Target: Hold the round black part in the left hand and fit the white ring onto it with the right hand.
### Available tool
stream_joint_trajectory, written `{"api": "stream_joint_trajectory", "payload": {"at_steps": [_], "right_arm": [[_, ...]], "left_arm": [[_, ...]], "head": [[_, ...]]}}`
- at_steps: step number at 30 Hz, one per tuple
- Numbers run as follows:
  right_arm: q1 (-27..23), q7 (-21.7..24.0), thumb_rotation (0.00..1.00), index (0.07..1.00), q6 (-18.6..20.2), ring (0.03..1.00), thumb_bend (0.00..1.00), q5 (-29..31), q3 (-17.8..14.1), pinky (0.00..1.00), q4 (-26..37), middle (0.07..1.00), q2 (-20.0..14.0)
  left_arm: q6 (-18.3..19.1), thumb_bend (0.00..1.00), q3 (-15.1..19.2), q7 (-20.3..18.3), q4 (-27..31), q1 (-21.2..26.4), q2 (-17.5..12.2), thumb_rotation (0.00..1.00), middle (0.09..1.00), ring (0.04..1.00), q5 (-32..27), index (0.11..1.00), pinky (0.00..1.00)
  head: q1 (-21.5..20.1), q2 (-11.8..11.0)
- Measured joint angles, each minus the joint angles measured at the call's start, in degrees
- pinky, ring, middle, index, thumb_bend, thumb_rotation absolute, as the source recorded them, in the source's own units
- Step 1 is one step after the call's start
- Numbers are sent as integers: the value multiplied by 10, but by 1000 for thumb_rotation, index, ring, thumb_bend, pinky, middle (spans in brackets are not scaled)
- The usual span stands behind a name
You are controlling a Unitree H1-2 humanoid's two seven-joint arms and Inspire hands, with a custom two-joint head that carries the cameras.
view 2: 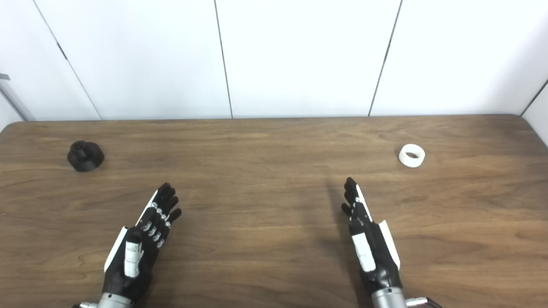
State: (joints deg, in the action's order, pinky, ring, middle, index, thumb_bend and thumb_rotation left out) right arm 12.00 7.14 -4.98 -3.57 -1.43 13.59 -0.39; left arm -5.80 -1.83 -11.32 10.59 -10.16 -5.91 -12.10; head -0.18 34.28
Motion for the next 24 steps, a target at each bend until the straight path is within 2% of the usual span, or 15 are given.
{"api": "stream_joint_trajectory", "payload": {"at_steps": [4,7,8,11,14,19,22,24], "right_arm": [[0,0,1000,1000,-1,1000,800,0,0,983,0,1000,0],[0,1,1000,1000,-2,1000,796,5,0,982,0,1000,0],[0,1,1000,1000,-2,1000,812,7,0,983,0,1000,0],[0,1,1000,1000,-2,1000,867,10,-1,989,-1,1000,-1],[-1,3,1000,1000,-3,1000,893,16,-4,999,-1,1000,-3],[-1,12,1000,1000,-5,1000,796,31,-13,991,-3,1000,-6],[-1,21,1000,1000,-9,1000,796,52,-19,999,-4,1000,-7],[-1,24,1000,1000,-13,1000,801,58,-22,1000,-5,1000,-8]], "left_arm": [[-22,923,0,1,0,-2,0,859,1000,989,15,1000,964],[-37,831,0,5,1,-4,-2,839,1000,985,46,1000,966],[-44,823,1,10,2,-5,-2,833,987,963,60,1000,927],[-66,871,13,37,4,-9,-2,821,946,907,123,987,850],[-72,842,28,67,11,-12,-1,800,921,880,184,963,803],[-91,820,35,115,30,-13,0,729,868,825,284,880,719],[-99,801,42,145,46,-9,2,672,843,792,332,853,652],[-98,821,51,164,66,-5,4,682,849,800,371,856,647]], "head": [[8,0],[25,-3],[33,-4],[59,-10],[73,-13],[123,-28],[145,-37],[152,-40]]}}
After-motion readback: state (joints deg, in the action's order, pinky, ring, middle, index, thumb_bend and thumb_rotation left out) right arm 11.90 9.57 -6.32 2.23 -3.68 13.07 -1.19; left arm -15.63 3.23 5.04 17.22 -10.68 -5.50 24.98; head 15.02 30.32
